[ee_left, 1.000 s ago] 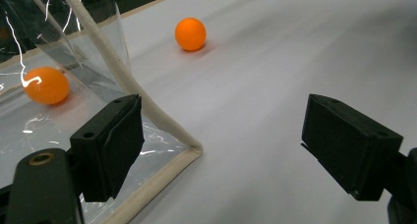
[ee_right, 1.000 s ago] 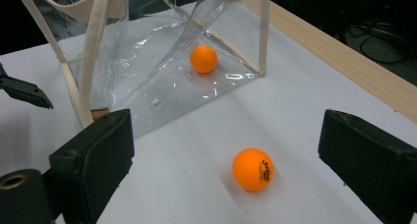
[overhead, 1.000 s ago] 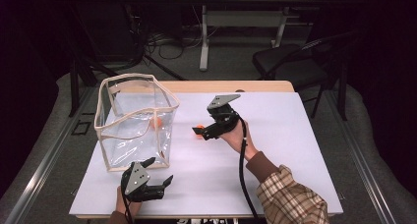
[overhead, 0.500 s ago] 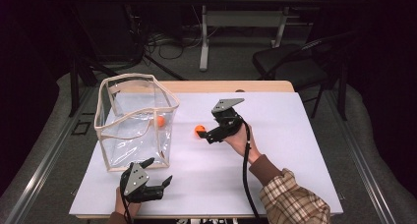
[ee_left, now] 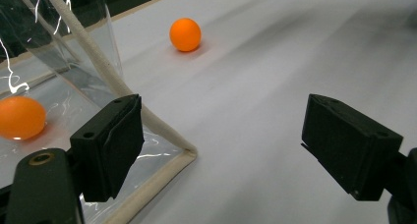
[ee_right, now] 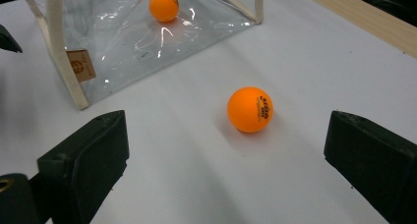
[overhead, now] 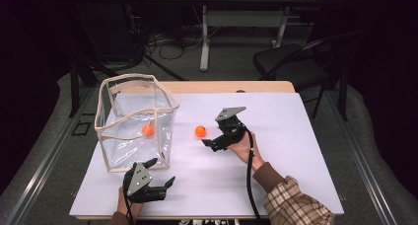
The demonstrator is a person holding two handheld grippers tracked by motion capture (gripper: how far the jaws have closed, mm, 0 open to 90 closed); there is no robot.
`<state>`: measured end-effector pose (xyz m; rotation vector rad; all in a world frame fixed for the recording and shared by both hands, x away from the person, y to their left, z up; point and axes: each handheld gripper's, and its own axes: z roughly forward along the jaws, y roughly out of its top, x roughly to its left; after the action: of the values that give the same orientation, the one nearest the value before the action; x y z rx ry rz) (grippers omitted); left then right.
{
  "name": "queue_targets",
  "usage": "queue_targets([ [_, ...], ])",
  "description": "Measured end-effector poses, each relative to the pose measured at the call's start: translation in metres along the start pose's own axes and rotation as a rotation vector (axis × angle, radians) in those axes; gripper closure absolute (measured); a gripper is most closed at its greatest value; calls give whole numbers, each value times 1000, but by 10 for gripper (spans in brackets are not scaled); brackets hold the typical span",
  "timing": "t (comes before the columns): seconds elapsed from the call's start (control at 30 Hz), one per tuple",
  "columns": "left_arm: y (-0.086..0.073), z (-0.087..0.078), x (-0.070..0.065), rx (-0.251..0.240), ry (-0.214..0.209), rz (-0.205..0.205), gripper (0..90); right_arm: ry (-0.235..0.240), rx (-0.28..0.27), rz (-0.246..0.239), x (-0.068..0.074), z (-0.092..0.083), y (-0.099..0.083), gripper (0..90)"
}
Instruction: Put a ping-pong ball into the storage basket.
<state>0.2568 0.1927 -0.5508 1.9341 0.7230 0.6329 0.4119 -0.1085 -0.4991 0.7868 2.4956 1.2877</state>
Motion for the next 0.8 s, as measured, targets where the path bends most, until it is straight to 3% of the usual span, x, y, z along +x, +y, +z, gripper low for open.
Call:
queue_targets([
  [0.43, 0, -1, 0, -3, 4, 1, 159, -16, 41, 5, -2, 13, -4, 21],
  [0.8, 0, 0, 0, 0, 4, 4, 159, -37, 44, -6, -2, 16, -3, 24],
])
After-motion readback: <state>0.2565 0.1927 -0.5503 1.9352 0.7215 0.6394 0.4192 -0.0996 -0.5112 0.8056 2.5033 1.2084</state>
